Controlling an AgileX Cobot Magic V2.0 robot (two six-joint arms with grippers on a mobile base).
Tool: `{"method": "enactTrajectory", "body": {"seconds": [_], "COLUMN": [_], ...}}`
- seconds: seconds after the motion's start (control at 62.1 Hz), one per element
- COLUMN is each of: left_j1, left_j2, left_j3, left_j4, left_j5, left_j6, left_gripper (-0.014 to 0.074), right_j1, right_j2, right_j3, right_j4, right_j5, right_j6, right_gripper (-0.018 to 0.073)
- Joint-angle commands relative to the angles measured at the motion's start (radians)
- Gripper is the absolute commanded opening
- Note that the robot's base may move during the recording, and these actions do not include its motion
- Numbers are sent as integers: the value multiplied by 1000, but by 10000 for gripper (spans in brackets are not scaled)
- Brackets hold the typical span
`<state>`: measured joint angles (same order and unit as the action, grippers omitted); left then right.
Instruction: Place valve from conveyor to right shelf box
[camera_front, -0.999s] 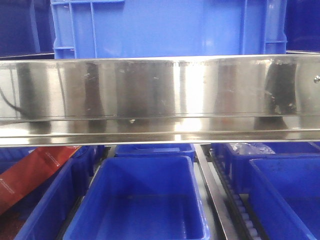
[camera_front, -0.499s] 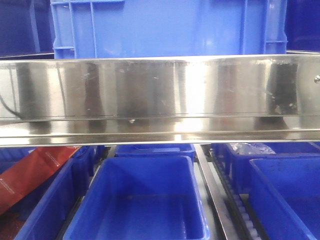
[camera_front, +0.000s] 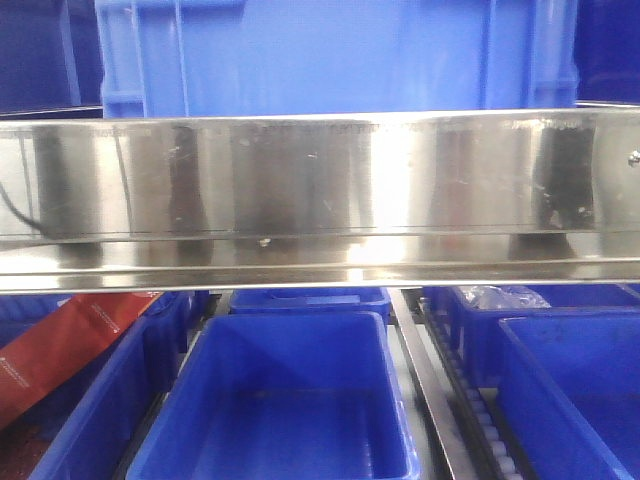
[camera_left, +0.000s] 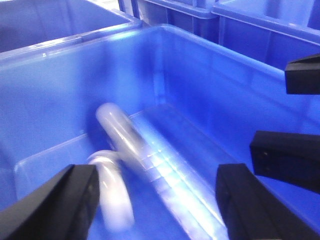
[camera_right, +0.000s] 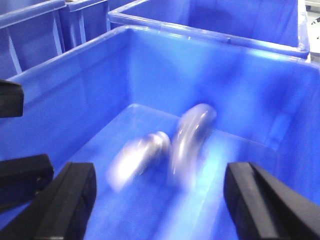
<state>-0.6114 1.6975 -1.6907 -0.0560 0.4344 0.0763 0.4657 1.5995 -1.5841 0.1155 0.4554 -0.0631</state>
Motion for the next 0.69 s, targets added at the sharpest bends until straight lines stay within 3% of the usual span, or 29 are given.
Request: {"method": "enactTrajectory", "body": {"seconds": [0.0, 0.177, 0.225, 0.403, 0.532, 0.676], "left_j1": [0, 0, 0, 15, 42, 42], "left_j2": [-17, -17, -17, -17, -53, -125], "left_j3": [-9, -9, -9, -9, -9, -9], "left_j4": [-2, -2, -2, 0, -4, 0], "left_j5": [-5, -5, -5, -5, 16, 6], "left_j6": [-6, -6, -6, -13, -122, -128], "left_gripper": [291, -80, -111, -111, -111, -111], "right_j1": [-5, -5, -5, -9, -35, -67], "right_j2": [-18, -18, -18, -18, -46, -101], "right_j3": [-9, -9, -9, -9, -9, -7], "right_j4": [-6, -6, -6, -6, 36, 72], "right_j5": [3, 6, 2, -14, -7, -2], "right_j6": [-6, -6, -6, -6, -6, -6], "right_gripper": [322, -65, -159, -167, -167, -167]}}
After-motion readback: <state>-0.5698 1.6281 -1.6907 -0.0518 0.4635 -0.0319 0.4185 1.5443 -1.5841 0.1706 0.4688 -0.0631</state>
